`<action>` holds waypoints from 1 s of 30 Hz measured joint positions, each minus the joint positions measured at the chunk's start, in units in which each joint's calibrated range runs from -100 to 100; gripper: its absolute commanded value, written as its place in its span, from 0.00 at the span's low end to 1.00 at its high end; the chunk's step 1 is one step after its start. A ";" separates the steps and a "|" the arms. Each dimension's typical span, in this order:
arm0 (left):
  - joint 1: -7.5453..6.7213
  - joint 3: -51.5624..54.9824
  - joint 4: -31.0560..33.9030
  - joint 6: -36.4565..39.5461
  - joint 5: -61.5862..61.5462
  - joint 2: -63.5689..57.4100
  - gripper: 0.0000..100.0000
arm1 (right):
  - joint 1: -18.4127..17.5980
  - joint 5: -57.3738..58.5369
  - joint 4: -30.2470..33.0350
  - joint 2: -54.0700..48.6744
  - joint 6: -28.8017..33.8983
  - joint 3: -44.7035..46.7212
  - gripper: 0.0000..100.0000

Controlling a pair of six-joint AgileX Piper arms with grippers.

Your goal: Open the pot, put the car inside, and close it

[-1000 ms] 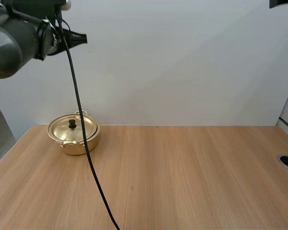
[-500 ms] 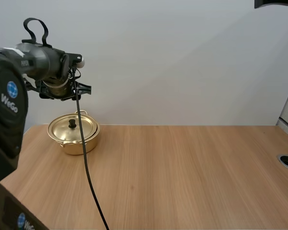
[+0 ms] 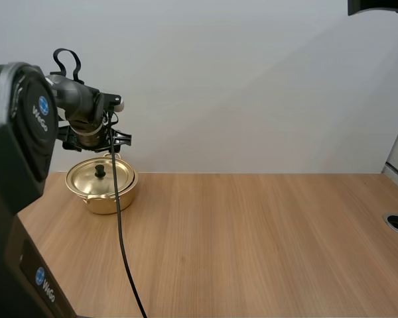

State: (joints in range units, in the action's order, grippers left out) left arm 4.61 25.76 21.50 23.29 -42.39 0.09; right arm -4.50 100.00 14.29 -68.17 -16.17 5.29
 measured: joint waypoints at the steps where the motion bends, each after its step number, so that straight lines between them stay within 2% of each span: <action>1: 0.00 0.00 0.00 0.00 0.00 1.01 1.00 | 0.00 0.00 0.00 0.00 0.00 0.00 0.00; 9: 0.00 0.00 0.88 0.00 0.22 7.63 1.00 | 0.00 0.00 0.00 0.00 0.00 0.00 0.00; 19: 0.00 0.00 3.21 -0.37 5.20 8.33 1.00 | 0.00 0.00 0.00 0.00 0.00 0.00 0.00; 20: 0.00 0.00 3.21 -0.37 5.20 8.33 0.91 | 0.00 0.00 0.00 0.00 0.00 0.00 0.00; 23: 0.00 0.00 3.21 -0.37 3.37 8.33 0.55 | 0.00 0.00 0.00 0.00 0.00 0.00 0.00; 25: 0.00 0.00 3.21 0.01 2.16 8.33 0.25 | 0.00 0.00 0.00 0.00 0.00 0.00 0.00; 27: 0.00 0.00 3.21 1.06 1.00 8.33 0.00 | 0.00 0.00 0.00 -0.14 0.00 0.00 0.00; 30: 0.00 0.00 3.21 2.25 0.64 8.33 0.00 | 0.00 0.00 0.00 -0.40 0.00 0.00 0.00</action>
State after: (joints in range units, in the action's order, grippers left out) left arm 4.61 25.76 24.70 25.53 -41.76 8.42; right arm -4.50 100.00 14.29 -68.57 -16.17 5.29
